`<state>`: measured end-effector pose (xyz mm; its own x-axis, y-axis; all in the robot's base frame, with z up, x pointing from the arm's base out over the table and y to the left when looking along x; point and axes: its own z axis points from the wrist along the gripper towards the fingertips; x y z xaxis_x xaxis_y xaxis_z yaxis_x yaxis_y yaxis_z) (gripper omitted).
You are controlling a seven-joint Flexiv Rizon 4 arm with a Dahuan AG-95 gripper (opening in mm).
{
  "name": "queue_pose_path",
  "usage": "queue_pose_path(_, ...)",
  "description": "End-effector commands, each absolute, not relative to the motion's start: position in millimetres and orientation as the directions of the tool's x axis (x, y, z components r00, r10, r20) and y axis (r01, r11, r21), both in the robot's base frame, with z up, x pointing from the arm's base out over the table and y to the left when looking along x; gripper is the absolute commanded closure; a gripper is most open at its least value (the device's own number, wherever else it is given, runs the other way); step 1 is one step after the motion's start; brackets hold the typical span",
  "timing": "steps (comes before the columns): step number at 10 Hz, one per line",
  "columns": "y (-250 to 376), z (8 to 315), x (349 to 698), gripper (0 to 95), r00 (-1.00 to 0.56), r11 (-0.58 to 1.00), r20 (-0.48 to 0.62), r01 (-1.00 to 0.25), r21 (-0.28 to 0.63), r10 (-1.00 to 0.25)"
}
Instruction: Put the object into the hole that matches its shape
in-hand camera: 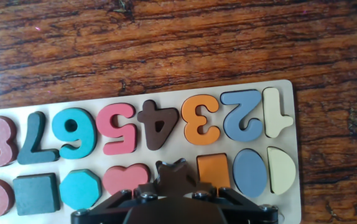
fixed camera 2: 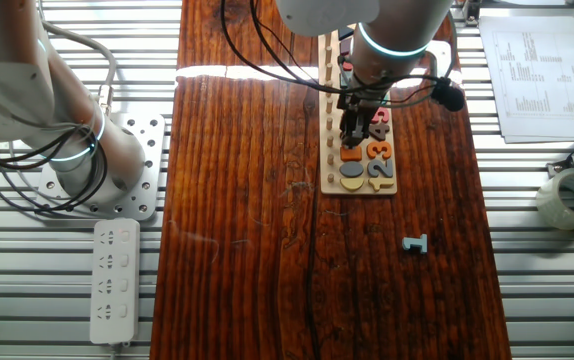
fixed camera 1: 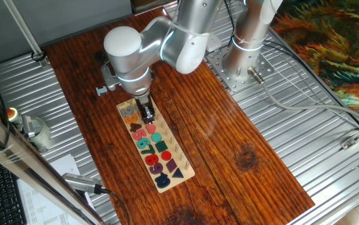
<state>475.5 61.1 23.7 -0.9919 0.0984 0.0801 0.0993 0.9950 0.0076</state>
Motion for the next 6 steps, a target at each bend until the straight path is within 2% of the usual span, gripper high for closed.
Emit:
queue_pose_path(1,61.3,23.9,475.5,76.0,-0.992,0.996,0.081,0.093,0.010,0.092)
queue_pose_path(4,61.3,23.9,475.5,76.0,-0.993,0.996,0.081,0.092,0.013,0.091)
queue_pose_path(5,61.3,24.0,475.6,57.0,-0.993,0.996,0.079,0.093,0.015,0.091)
queue_pose_path(6,61.4,24.0,475.6,57.0,-0.993,0.996,0.079,0.092,0.015,0.091)
